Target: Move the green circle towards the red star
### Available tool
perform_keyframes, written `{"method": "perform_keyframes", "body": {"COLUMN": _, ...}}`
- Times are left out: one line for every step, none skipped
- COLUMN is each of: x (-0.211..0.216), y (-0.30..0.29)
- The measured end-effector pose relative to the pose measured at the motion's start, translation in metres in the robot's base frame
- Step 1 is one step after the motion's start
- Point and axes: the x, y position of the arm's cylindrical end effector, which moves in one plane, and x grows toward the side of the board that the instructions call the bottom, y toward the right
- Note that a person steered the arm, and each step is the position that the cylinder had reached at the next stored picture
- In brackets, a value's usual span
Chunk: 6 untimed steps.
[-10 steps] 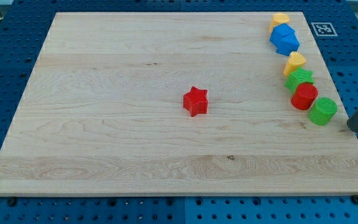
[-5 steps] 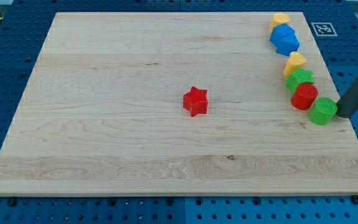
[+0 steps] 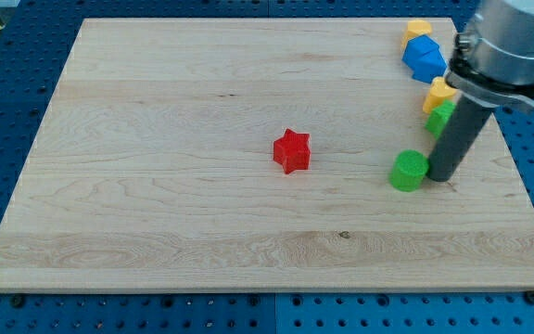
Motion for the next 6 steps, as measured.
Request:
{"method": "perform_keyframes", "body": {"x": 0.012, "y": -0.013}}
{"method": "perform_keyframes", "body": {"x": 0.035, "y": -0.009}}
{"method": "perform_keyframes", "body": {"x": 0.033, "y": -0.012}}
{"method": "perform_keyframes", "body": {"x": 0.019, "y": -0.029}}
{"method": "perform_keyframes", "body": {"x": 0.015, "y": -0.065}}
{"method": "perform_keyframes", "body": {"x": 0.015, "y": -0.090}}
